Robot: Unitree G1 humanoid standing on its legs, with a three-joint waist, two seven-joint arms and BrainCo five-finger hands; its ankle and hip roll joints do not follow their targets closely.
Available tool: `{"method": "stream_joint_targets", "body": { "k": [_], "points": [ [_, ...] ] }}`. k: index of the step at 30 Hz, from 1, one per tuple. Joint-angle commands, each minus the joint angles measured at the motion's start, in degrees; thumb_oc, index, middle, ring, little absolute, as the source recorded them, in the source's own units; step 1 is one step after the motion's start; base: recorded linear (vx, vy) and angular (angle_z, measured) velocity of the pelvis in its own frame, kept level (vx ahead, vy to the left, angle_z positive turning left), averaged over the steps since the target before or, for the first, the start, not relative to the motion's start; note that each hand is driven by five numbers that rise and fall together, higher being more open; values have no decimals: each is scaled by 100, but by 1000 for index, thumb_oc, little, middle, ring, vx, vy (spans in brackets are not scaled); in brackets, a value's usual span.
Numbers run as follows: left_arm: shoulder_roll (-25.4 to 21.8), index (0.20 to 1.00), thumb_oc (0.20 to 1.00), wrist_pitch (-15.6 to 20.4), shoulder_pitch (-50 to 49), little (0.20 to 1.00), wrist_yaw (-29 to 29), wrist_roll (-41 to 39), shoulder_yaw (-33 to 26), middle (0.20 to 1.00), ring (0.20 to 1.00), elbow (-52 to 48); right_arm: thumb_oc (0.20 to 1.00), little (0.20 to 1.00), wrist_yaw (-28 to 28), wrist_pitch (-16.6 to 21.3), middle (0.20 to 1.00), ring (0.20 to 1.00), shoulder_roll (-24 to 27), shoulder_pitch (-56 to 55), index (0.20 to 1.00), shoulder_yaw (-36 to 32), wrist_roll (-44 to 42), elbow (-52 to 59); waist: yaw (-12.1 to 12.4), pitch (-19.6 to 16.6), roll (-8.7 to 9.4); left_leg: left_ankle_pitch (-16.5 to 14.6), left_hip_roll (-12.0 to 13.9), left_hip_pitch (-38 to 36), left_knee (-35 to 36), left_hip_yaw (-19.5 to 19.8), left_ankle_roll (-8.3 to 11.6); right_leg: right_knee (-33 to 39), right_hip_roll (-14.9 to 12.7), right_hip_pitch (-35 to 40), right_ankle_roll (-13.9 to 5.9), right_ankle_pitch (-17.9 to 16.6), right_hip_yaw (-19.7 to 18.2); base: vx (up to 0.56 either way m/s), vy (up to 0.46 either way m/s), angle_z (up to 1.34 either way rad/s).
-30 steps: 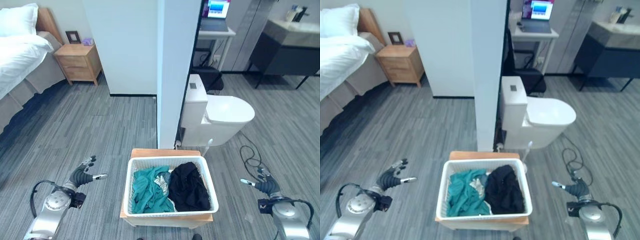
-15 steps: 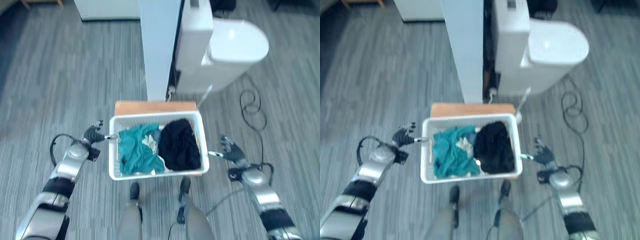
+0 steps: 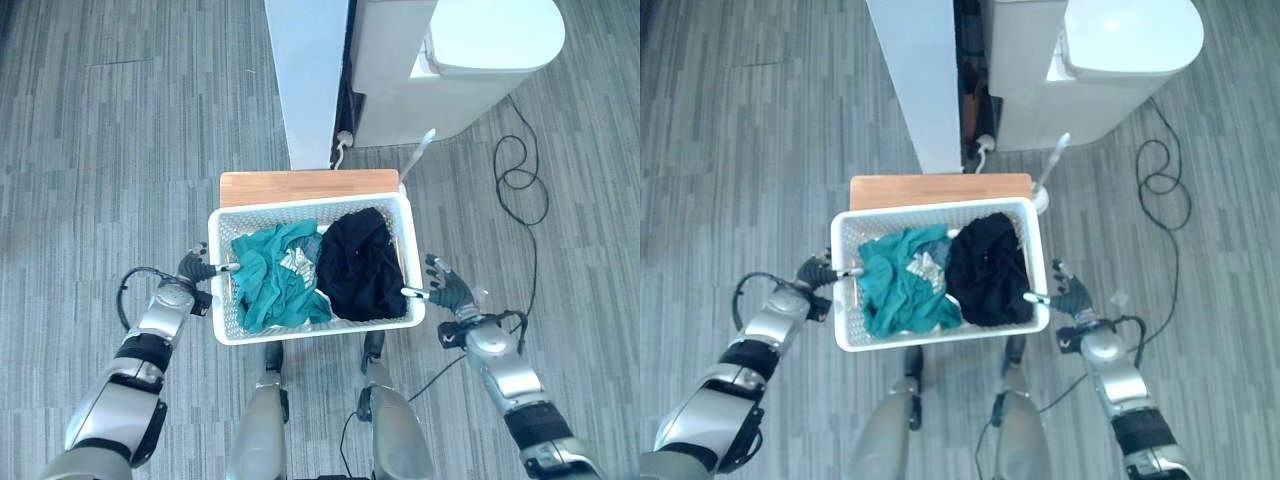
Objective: Grab the laundry basket,head to the washer,open it,put in the laundry and shut it.
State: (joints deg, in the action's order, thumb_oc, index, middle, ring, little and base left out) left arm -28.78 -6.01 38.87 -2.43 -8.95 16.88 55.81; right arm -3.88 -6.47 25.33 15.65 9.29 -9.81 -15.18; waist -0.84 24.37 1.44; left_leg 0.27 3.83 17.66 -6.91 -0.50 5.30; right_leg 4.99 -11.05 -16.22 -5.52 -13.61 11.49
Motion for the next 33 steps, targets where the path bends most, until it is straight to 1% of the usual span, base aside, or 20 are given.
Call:
{"method": "stream_joint_targets", "body": {
  "k": [1, 3, 5, 9, 14, 15, 18, 19, 20, 21, 22, 23, 24, 25, 26, 27, 28, 30, 31, 33],
  "points": [
    [311, 1000, 1000, 128, 135, 1000, -88, -190, 404, 1000, 1000, 653, 1000, 1000, -313, 348, 1000, 1000, 336, 113, 1000, -39, 106, 144, 14, -128, -32, 229, 121, 187, 270, -7, -162, -763, -370, -292, -338, 444, -592, -33, 27, -1],
    [449, 1000, 1000, 242, 549, 1000, -195, -319, 649, 1000, 1000, 825, 1000, 1000, -565, 248, 1000, 1000, 346, 580, 1000, 138, 182, -175, 5, 1, -47, 265, 109, 275, 249, 4, -160, -774, -363, -367, -336, 413, -575, -15, 13, 0],
    [480, 1000, 1000, 269, 675, 1000, -218, -335, 707, 1000, 1000, 844, 1000, 1000, -641, 242, 1000, 1000, 308, 714, 1000, 188, 187, -281, 2, 34, -44, 270, 105, 306, 245, 12, -159, -772, -363, -394, -336, 404, -564, -3, 1, 2],
    [472, 1000, 1000, 344, 1148, 1000, -312, -355, 974, 1000, 1000, 842, 1000, 1000, -864, 339, 1000, 1000, 75, 1081, 1000, 333, -134, -571, -7, 179, -51, 276, 77, 608, 86, 28, -144, -783, -378, -581, -320, 370, -544, -10, 3, 2],
    [348, 1000, 1000, 352, 1305, 1000, -321, -365, 1120, 1000, 1000, 581, 1000, 1000, -922, 506, 1000, 1000, -63, 1280, 1000, 396, -535, -664, 11, 256, -86, 224, 68, 890, -69, 26, -116, -789, -378, -778, -329, 349, -562, -10, 11, 1],
    [263, 1000, 1000, 340, 1377, 1000, -331, -263, 1206, 1000, 1000, 449, 1000, 1000, -903, 555, 1000, 1000, -98, 1351, 1000, 440, -675, -693, 17, 282, -105, 222, 51, 1026, -132, 21, -111, -791, -393, -885, -336, 319, -558, 0, 0, 0],
    [180, 1000, 1000, 274, 1552, 1000, -322, -57, 1343, 1000, 1000, 560, 1000, 1000, -848, 595, 1000, 1000, -139, 1580, 1000, 595, -930, -809, 42, 321, -105, 188, 49, 1219, -254, -11, -96, -790, -402, -1041, -347, 280, -569, -32, 22, 0],
    [180, 890, 890, 274, 1552, 890, -322, -57, 1343, 890, 890, 560, 1000, 1000, -848, 595, 1000, 1000, -139, 1581, 1000, 595, -930, -810, 42, 320, -105, 188, 49, 1221, -255, -11, -96, -791, -402, -1043, -347, 280, -569, 0, 0, 0],
    [161, 570, 570, 232, 1611, 570, -324, 60, 1394, 570, 570, 615, 1000, 1000, -807, 599, 1000, 1000, -158, 1637, 1000, 656, -1039, -817, 51, 325, -100, 160, 45, 1264, -296, -20, -95, -785, -403, -1084, -351, 265, -587, -18, 14, -4],
    [137, 200, 200, 217, 1721, 200, -337, 157, 1442, 200, 200, 742, 881, 881, -732, 609, 881, 881, -155, 1742, 881, 764, -1167, -803, 51, 355, -74, 126, 46, 1343, -377, -14, -98, -793, -403, -1141, -352, 252, -610, -25, 22, -4],
    [107, 200, 200, 207, 1770, 200, -318, 208, 1485, 200, 200, 814, 592, 592, -726, 616, 592, 592, -144, 1792, 592, 803, -1203, -778, 57, 368, -67, 107, 40, 1381, -413, -8, -104, -808, -395, -1183, -356, 253, -623, -20, 15, -8],
    [107, 200, 200, 209, 1773, 200, -317, 208, 1486, 200, 200, 818, 460, 460, -726, 617, 460, 460, -144, 1795, 460, 803, -1203, -780, 60, 366, -66, 105, 40, 1387, -418, -10, -104, -811, -394, -1189, -356, 254, -625, -20, 25, -9],
    [29, 200, 200, 168, 1873, 200, -257, 477, 1668, 200, 200, 865, 429, 429, -675, 580, 429, 429, -93, 1892, 429, 892, -1210, -761, 56, 398, -50, 75, 42, 1446, -474, -3, -116, -840, -392, -1260, -362, 247, -660, -12, 18, -10],
    [29, 200, 200, 169, 1876, 200, -256, 477, 1668, 200, 200, 867, 300, 300, -675, 580, 300, 300, -94, 1895, 300, 891, -1211, -763, 59, 398, -49, 73, 43, 1450, -478, -5, -116, -842, -392, -1264, -363, 247, -663, -21, 23, -9],
    [-142, 200, 200, 112, 1963, 200, -224, 916, 1891, 200, 200, 596, 266, 266, -568, 570, 266, 266, -23, 1895, 266, 920, -1294, -649, 68, 418, -38, 44, 39, 1468, -491, -8, -126, -868, -396, -1305, -370, 242, -673, -11, 5, -8],
    [-230, 200, 200, 109, 1972, 200, -193, 1078, 1961, 200, 200, 399, 200, 200, -548, 578, 200, 200, 29, 1894, 200, 911, -1280, -590, 78, 430, -36, 36, 38, 1473, -494, 5, -129, -868, -398, -1307, -373, 241, -673, -10, 8, -6],
    [-331, 200, 200, 111, 1976, 200, -201, 1253, 2009, 200, 200, 173, 200, 200, -536, 582, 200, 200, 64, 1884, 200, 882, -1237, -543, 86, 434, -37, 28, 37, 1472, -488, 8, -130, -862, -399, -1303, -377, 241, -673, 0, 0, 0],
    [-335, 200, 200, 104, 1971, 200, -199, 1256, 2007, 200, 200, 163, 200, 200, -536, 581, 200, 200, 62, 1882, 200, 882, -1236, -540, 87, 435, -35, 27, 37, 1470, -488, 7, -130, -861, -399, -1302, -377, 241, -674, 0, 4, -2],
    [-604, 200, 200, 89, 1929, 200, -230, 1739, 2058, 200, 200, -357, 200, 200, -503, 562, 200, 200, 136, 1835, 200, 807, -1135, -420, 104, 437, -23, 3, 30, 1465, -476, 10, -135, -850, -393, -1303, -373, 251, -673, 0, 0, 0],
    [-756, 200, 200, 53, 1840, 200, -247, 2099, 2019, 200, 200, -620, 200, 200, -500, 534, 200, 200, 180, 1804, 200, 740, -1011, -335, 118, 420, 2, -20, 36, 1452, -456, 26, -137, -837, -379, -1297, -367, 272, -676, 1, -4, 2]
  ]
}}
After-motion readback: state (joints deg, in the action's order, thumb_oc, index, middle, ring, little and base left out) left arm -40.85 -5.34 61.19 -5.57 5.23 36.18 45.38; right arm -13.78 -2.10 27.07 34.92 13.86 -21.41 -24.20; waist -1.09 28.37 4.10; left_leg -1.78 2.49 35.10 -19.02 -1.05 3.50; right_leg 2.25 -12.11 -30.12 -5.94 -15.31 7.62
